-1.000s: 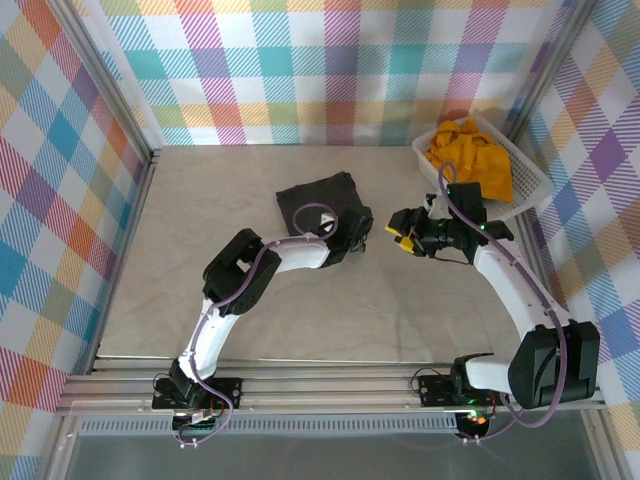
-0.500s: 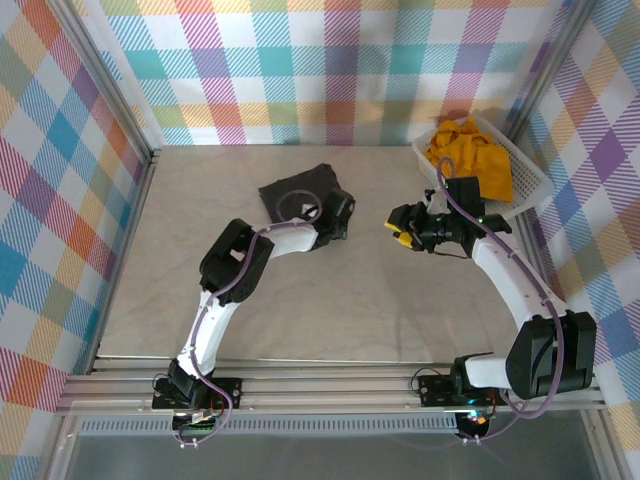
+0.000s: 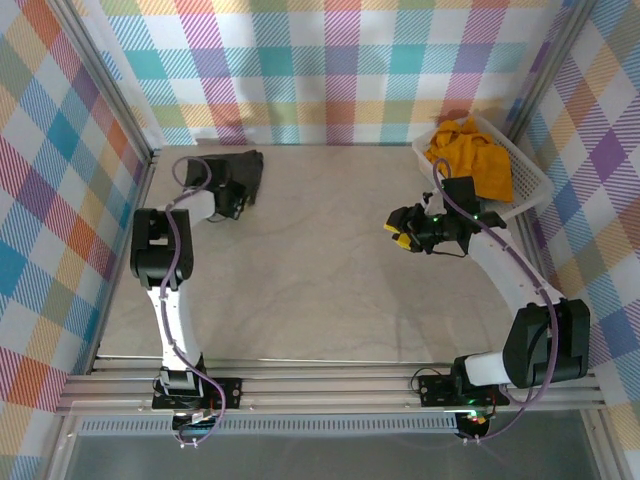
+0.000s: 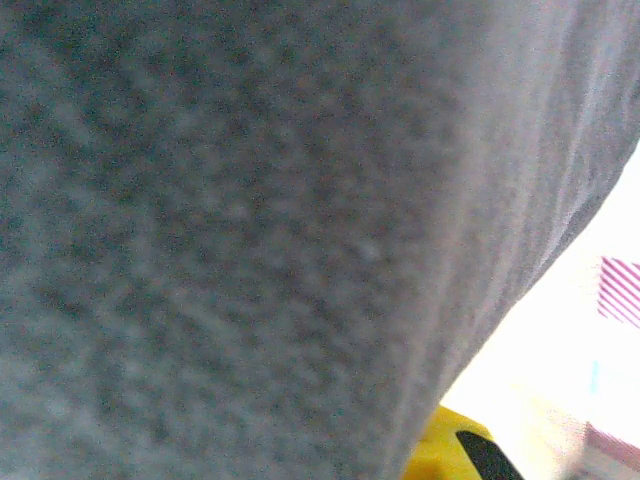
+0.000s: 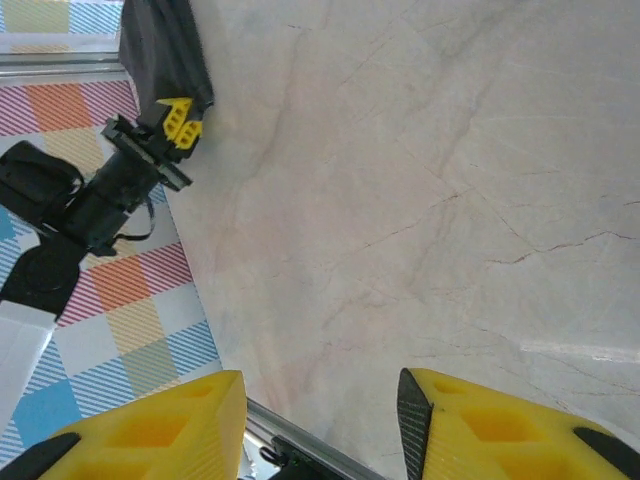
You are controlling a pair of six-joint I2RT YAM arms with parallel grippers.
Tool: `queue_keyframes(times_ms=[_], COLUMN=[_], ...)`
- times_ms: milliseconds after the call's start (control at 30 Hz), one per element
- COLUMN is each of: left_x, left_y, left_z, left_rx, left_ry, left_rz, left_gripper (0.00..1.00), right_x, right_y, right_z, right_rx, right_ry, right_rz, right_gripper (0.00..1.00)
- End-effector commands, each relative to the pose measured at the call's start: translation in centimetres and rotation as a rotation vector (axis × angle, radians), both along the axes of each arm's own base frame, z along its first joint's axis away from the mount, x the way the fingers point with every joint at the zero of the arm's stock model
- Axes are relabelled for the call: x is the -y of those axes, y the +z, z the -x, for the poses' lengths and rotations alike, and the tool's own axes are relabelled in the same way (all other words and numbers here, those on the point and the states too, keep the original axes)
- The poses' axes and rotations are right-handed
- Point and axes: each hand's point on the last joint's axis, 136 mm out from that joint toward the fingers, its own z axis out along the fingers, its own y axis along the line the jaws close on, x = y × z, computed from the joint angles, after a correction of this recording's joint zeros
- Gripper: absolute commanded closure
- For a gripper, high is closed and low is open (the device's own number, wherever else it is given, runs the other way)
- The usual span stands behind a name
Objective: Fold and stack the t-shirts
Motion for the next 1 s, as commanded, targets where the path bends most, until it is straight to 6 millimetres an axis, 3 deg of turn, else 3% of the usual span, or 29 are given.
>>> queue_keyframes(times_ms=[0, 200, 300, 367, 400, 433, 467, 533, 633, 767, 833, 967], left_x=[0.1, -0.5, -1.4, -1.5, -1.3, -1.0, -0.7, -0.6, -1.7, -3.6, -4.4, -9.3], left_y=[-0.4, -0.2, 3.0, 6.6, 8.5, 10.3, 11.5, 13.9, 16.1, 17.1, 17.8, 18.6], left_z=[0.2, -0.6, 0.5, 1.9, 2.8, 3.8, 5.0, 8.2, 12.8, 18.1, 20.4, 26.5], left_rx=[-0.034, -0.029, 0.013, 0.078, 0.109, 0.138, 0.153, 0.162, 0.175, 0.143, 0.121, 0.022], left_ry=[-0.17, -0.176, -0.134, -0.122, -0.116, -0.112, -0.112, -0.093, -0.036, -0.023, -0.051, 0.086], left_rz=[-0.06, -0.076, -0.163, -0.243, -0.266, -0.284, -0.302, -0.395, -0.526, -0.6, -0.651, -0.839], left_gripper=[1.0, 0.99, 0.59, 0.03, 0.0, 0.0, 0.0, 0.0, 0.0, 0.0, 0.0, 0.0], right_x=[0.1, 0.3, 0.3, 0.1, -0.2, -0.3, -0.4, 0.0, 0.5, 2.1, 4.2, 11.2], right_y=[1.1, 1.2, 2.0, 3.3, 4.5, 5.8, 6.6, 8.1, 8.6, 9.2, 9.0, 4.8], right_z=[-1.1, -1.2, -1.2, -1.4, -1.6, -1.7, -1.7, -1.5, -1.0, 0.8, 2.1, 4.7], right_rx=[0.024, 0.028, 0.068, 0.136, 0.195, 0.262, 0.307, 0.377, 0.407, 0.454, 0.442, 0.263], right_ry=[-0.02, -0.023, -0.017, -0.004, 0.007, 0.015, 0.015, -0.003, -0.028, -0.066, -0.124, -0.299], right_rz=[0.0, 0.01, 0.016, -0.001, -0.023, -0.044, -0.054, -0.052, -0.032, 0.061, 0.18, 0.556], right_gripper=[0.56, 0.54, 0.5, 0.46, 0.43, 0.05, 0.0, 0.0, 0.0, 0.0, 0.0, 0.0])
